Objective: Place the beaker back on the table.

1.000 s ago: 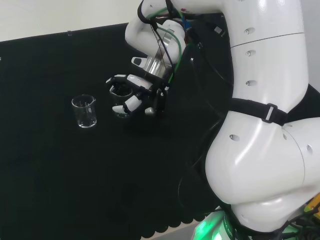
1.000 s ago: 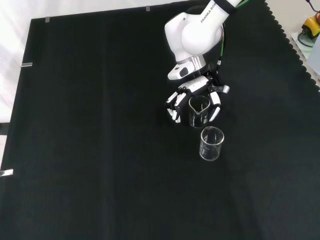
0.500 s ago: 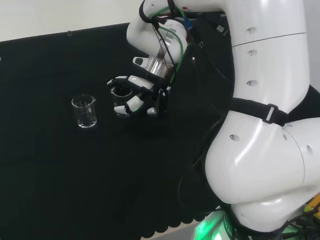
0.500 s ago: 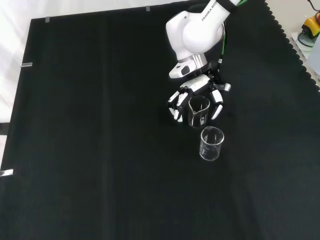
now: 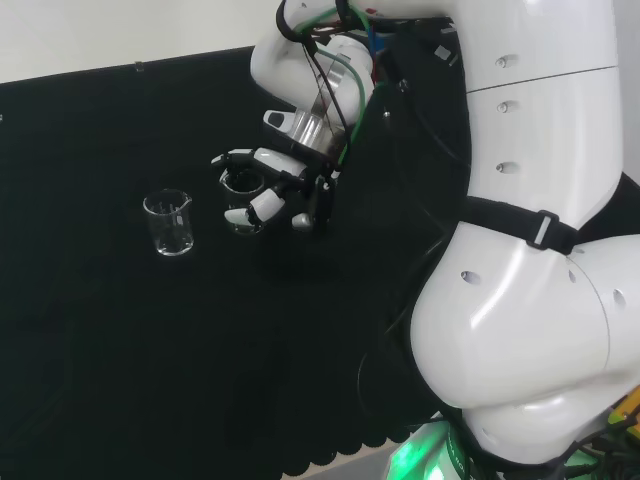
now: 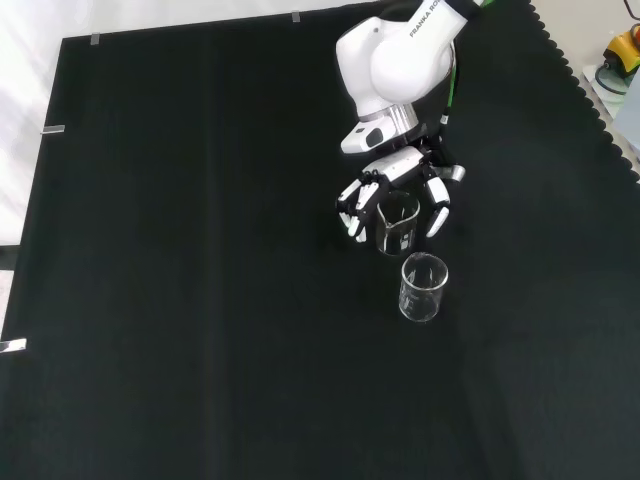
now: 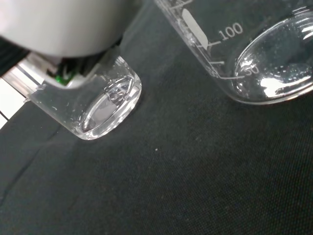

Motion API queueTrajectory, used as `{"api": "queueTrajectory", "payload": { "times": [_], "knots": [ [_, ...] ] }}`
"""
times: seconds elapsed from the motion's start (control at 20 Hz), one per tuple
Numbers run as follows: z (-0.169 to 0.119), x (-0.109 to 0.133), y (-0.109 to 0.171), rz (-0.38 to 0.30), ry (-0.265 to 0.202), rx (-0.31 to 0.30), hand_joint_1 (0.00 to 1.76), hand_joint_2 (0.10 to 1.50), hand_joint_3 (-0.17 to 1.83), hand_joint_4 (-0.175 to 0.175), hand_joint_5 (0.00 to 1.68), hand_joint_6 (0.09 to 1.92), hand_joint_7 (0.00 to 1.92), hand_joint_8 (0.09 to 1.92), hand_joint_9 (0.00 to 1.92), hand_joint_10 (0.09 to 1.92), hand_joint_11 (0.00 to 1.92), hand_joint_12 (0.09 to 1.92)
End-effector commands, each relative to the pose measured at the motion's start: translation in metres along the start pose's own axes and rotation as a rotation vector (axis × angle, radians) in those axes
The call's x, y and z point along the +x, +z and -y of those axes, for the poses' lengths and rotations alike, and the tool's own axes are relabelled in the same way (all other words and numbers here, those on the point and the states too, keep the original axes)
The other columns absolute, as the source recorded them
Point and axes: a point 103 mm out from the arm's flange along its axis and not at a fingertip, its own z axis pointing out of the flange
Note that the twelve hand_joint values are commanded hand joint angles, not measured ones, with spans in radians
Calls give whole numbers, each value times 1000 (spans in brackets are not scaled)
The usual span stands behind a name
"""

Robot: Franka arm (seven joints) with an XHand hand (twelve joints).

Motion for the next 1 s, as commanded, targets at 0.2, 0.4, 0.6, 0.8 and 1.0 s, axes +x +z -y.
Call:
{"api": "queueTrajectory", "payload": {
  "times": [0.2,0.4,0.6,0.8,1.0],
  "knots": [
    [17,-3,-29,29,29,-25,872,284,907,-56,379,208,530,634,796,87,116,1353],
    [29,-1,-43,45,40,-42,864,286,906,-56,381,200,528,635,795,87,114,1354],
    [42,5,-58,67,54,-52,860,288,905,-56,386,194,527,635,798,87,115,1355],
    [54,15,-73,95,61,-65,856,290,905,-56,390,189,527,635,799,87,119,1356],
    [64,26,-84,113,65,-76,849,296,906,-57,394,185,527,635,803,87,120,1356]
  ]
}}
